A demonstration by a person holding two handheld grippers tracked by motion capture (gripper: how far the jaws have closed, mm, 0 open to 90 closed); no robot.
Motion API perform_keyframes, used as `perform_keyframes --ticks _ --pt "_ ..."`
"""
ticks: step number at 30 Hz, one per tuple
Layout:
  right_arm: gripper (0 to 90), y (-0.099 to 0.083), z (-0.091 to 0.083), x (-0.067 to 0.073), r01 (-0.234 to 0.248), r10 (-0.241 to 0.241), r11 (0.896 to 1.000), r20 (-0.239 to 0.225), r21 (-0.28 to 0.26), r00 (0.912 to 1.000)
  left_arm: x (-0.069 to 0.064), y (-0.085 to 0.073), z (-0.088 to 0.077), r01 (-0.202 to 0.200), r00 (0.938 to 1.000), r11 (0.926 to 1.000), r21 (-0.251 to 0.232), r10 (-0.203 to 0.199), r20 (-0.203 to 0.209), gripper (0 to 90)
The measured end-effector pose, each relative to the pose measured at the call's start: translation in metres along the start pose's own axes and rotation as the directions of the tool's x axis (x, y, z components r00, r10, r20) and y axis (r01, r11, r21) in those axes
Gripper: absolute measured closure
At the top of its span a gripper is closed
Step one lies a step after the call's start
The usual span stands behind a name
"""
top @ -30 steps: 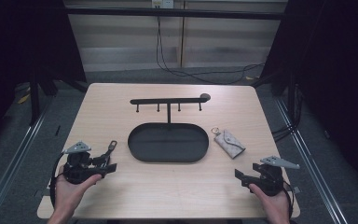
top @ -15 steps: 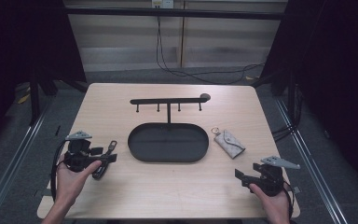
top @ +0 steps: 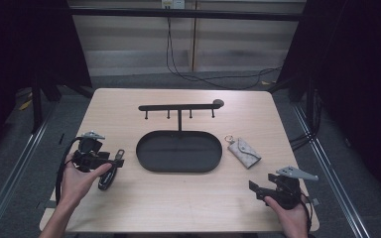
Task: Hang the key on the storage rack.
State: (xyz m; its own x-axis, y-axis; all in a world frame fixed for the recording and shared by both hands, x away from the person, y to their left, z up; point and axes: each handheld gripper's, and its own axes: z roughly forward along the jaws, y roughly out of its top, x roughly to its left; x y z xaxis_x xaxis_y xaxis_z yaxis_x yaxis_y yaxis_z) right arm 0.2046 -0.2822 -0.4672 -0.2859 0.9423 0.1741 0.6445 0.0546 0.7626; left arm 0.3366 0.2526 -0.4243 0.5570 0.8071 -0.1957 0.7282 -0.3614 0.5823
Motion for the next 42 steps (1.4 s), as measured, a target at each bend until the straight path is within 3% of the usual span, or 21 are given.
perform_keyframes --ticks 10,20,23,24,26,33,38,41,42 --pt "18.2 0.001 0.001 0.000 0.000 0.000 1.000 -0.009 0.000 1.0000 0.010 0.018 0.009 -0.033 0.9987 0.9932 0.112 0.037 -0.035 39.1" --pt "17.6 0.000 0.001 0.000 0.001 -0.001 1.000 -0.013 0.000 0.9999 0.025 0.031 0.021 -0.012 0.9974 0.9830 0.183 0.024 -0.068 45.8" --pt "17.2 0.000 0.002 0.000 0.001 -0.001 1.000 -0.014 0.005 0.9999 0.028 0.033 0.025 -0.002 0.9983 0.9754 0.220 0.015 -0.056 48.3" --pt "17.2 0.000 0.002 0.000 0.000 0.000 1.000 -0.016 0.005 0.9999 0.029 0.035 0.027 0.000 0.9981 0.9688 0.248 0.015 -0.060 47.4" --pt "17.2 0.000 0.002 0.000 0.002 -0.002 1.000 -0.015 0.006 0.9999 0.028 0.038 0.029 0.008 0.9986 0.9659 0.259 0.005 -0.053 46.9" --pt "17.2 0.000 0.002 0.000 0.000 0.001 1.000 -0.016 0.015 0.9999 0.032 0.047 0.041 0.029 0.9973 0.9513 0.307 -0.007 -0.073 51.1" --pt "17.2 0.000 0.003 0.000 0.001 -0.001 1.000 -0.020 0.018 0.9998 0.031 0.053 0.048 0.036 0.9958 0.9346 0.354 -0.004 -0.092 53.5" --pt "17.2 0.000 0.003 0.000 0.001 -0.001 1.000 -0.018 0.021 0.9998 0.031 0.055 0.052 0.043 0.9949 0.9338 0.355 -0.008 -0.101 54.0" --pt "17.2 0.000 0.003 0.000 0.001 -0.001 1.000 -0.018 0.022 0.9998 0.032 0.055 0.054 0.044 0.9954 0.9305 0.364 -0.009 -0.096 54.3"
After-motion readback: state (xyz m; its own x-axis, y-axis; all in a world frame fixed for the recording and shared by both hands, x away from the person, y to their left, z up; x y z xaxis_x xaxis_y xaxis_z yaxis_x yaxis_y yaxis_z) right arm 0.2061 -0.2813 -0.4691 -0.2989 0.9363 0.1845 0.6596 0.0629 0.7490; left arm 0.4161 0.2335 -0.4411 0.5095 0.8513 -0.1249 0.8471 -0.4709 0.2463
